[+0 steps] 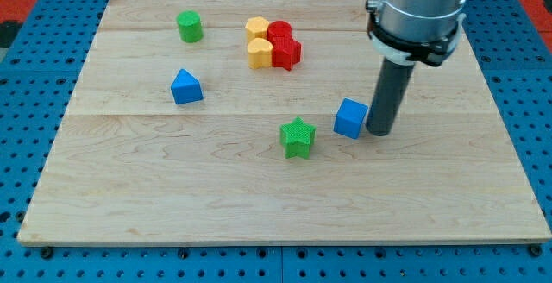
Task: Move the cube to the right of the green star
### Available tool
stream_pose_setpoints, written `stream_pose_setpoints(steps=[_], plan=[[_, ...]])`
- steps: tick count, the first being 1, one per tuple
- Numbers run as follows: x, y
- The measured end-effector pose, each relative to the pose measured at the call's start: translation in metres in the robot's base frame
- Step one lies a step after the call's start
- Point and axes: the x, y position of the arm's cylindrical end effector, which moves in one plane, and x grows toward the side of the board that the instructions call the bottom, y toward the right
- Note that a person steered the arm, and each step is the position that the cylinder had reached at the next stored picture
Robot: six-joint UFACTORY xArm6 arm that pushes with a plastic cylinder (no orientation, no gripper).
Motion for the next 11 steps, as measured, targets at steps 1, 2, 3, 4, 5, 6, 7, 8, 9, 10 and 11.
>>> stream_pose_setpoints(steps=[1, 2, 3, 4, 5, 6, 7, 8, 9, 10, 11], plan=[[-0.026, 0.058], [-0.065, 0.045], [-0.058, -0.021], [-0.04, -0.054], [-0.022, -0.061], [-0.008, -0.069], [-0.019, -0.042], [-0.007, 0.009], [0.026, 0.006], [0.041, -0.017], [0.041, -0.03]])
